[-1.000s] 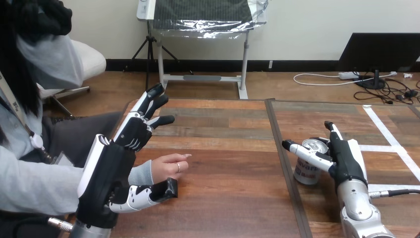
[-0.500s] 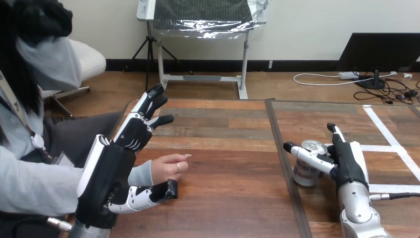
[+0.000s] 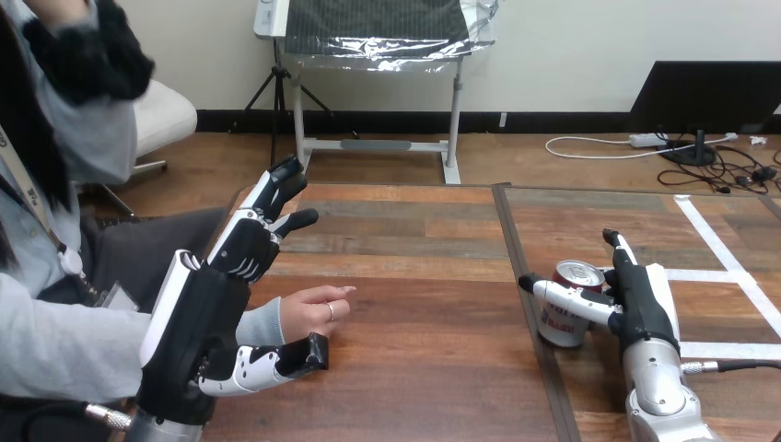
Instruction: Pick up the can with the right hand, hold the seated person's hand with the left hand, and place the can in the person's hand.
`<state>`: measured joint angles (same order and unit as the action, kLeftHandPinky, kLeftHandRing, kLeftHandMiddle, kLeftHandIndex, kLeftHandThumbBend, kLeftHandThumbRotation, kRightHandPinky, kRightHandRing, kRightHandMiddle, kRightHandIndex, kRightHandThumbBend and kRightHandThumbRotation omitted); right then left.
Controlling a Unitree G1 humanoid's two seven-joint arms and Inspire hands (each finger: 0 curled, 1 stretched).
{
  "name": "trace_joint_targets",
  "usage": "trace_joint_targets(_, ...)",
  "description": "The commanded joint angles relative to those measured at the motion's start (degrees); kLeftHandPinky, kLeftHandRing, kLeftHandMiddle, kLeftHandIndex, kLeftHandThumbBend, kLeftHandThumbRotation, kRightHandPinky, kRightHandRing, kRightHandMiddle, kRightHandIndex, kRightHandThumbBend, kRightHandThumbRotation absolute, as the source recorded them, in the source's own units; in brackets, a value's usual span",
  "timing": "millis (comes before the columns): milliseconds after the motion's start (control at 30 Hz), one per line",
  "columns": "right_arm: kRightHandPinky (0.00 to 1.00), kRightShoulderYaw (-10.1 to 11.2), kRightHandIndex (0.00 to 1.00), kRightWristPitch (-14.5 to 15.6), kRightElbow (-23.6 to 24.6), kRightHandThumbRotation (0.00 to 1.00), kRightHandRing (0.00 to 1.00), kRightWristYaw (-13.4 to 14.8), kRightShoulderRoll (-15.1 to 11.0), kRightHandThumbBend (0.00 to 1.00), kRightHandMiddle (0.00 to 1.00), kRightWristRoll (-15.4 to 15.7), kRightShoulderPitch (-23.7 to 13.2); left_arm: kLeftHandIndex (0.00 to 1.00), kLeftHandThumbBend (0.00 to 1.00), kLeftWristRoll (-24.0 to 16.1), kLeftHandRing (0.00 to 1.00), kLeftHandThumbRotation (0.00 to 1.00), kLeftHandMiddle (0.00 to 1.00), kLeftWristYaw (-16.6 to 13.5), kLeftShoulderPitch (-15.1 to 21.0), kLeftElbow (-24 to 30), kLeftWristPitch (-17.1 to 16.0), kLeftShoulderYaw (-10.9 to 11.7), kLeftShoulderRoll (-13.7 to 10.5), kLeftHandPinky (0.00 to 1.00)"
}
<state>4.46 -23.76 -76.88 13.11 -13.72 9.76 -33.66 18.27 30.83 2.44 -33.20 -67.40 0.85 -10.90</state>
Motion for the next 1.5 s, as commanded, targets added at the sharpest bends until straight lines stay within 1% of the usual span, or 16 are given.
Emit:
trace_joint_targets(0,0.69,-0.07,0.94,-0.75,0.81,0.11,0.82,1.44,0.96,0.96,0.89,0.21,-0.65,0.94,1.0,0.75,0.96,0.58,0.99,-0.05,3.11,1.56,-0.33,0.61,-0.42,0.86)
trace_joint_targets(133,0.71,1.77,0.9,-1.4,0.83,0.04,0.82,0.77,1.51,0.94,0.88,-1.81,-0.7,0.94,1.0,1.04,0.96,0.59,0.99,0.16,2.97,1.85,0.02,0.46,-0.52,0.86)
trace_joint_targets(200,0.68,2.44,0.88,-1.36,0.87,0.03,0.8,0.47,1.74,0.94,0.86,-2.67,-0.83,0.94,1.0,1.22,0.96,0.59,0.99,0.29,2.9,1.96,0.17,0.39,-0.6,0.86)
trace_joint_targets(333,0.64,2.41,0.85,-1.74,0.87,0.01,0.75,1.15,1.72,0.92,0.83,-2.63,-0.88,0.94,1.0,0.89,0.96,0.59,0.99,0.08,2.92,1.96,-0.14,0.54,-0.54,0.86)
trace_joint_targets(367,0.61,2.43,0.82,-1.69,0.86,0.01,0.71,1.3,1.7,0.91,0.79,-2.7,-0.91,0.94,1.0,1.07,0.96,0.59,0.99,0.18,2.9,2.05,-0.01,0.47,-0.54,0.86)
trace_joint_targets(400,0.6,2.42,0.81,-1.66,0.85,0.0,0.69,1.4,1.68,0.91,0.78,-2.76,-0.93,0.94,1.0,1.19,0.96,0.6,0.99,0.24,2.88,2.1,0.07,0.42,-0.54,0.86)
trace_joint_targets(500,0.58,2.34,0.78,-0.77,0.65,0.0,0.66,2.41,1.57,0.9,0.75,-2.69,-1.18,0.94,1.0,1.23,0.96,0.6,0.99,0.37,2.86,2.17,0.17,0.38,-0.66,0.86)
trace_joint_targets(600,0.56,2.26,0.75,-1.01,0.53,0.0,0.63,2.61,1.34,0.9,0.71,-2.63,-1.17,0.94,1.0,1.22,0.96,0.6,0.99,0.43,2.94,1.92,-0.18,0.46,-0.68,0.86)
trace_joint_targets(633,0.55,1.88,0.73,-0.8,0.44,0.0,0.62,3.25,1.2,0.9,0.7,-2.17,-1.21,0.94,1.0,1.16,0.96,0.6,0.99,0.36,2.88,2.04,-0.05,0.49,-0.68,0.86)
trace_joint_targets(700,0.55,1.41,0.71,-0.48,0.34,0.0,0.61,4.05,1.05,0.89,0.68,-1.6,-1.28,0.94,1.0,1.06,0.96,0.6,0.99,0.27,2.82,2.19,0.17,0.52,-0.67,0.86)
trace_joint_targets(800,0.55,1.55,0.68,-0.07,0.16,0.0,0.6,4.65,0.97,0.88,0.66,-1.63,-1.36,0.94,1.0,1.37,0.96,0.6,0.99,0.5,2.84,2.16,0.25,0.43,-0.7,0.86)
trace_joint_targets(900,0.54,1.04,0.65,0.68,0.03,0.0,0.59,5.61,0.73,0.88,0.63,-0.83,-1.58,0.94,1.0,0.26,0.96,0.59,0.99,-0.57,2.53,2.75,0.45,0.88,-0.34,0.86)
trace_joint_targets(1100,0.51,1.9,0.6,1.34,-0.03,0.0,0.55,5.77,0.76,0.87,0.59,-1.42,-2.09,0.94,1.0,0.55,0.95,0.6,0.98,-0.16,3.08,1.84,-0.68,0.78,-0.4,0.85)
trace_joint_targets(1200,0.49,1.72,0.58,1.62,-0.04,0.0,0.53,6.13,0.65,0.86,0.58,-1.14,-2.24,0.94,1.0,0.31,0.95,0.6,0.98,-0.42,2.94,2.25,-0.22,0.83,-0.4,0.85)
trace_joint_targets(1400,0.46,2.29,0.55,1.72,0.03,0.0,0.5,5.54,0.67,0.86,0.55,-1.73,-2.7,0.94,1.0,1.03,0.96,0.59,0.99,0.13,3.41,1.91,-0.12,0.6,-0.44,0.86)
trace_joint_targets(1467,0.45,2.37,0.55,1.52,0.08,0.0,0.49,5.42,0.62,0.86,0.54,-1.76,-2.81,0.94,1.0,0.52,0.96,0.59,0.99,-0.18,3.3,2.01,-0.07,0.77,-0.47,0.86)
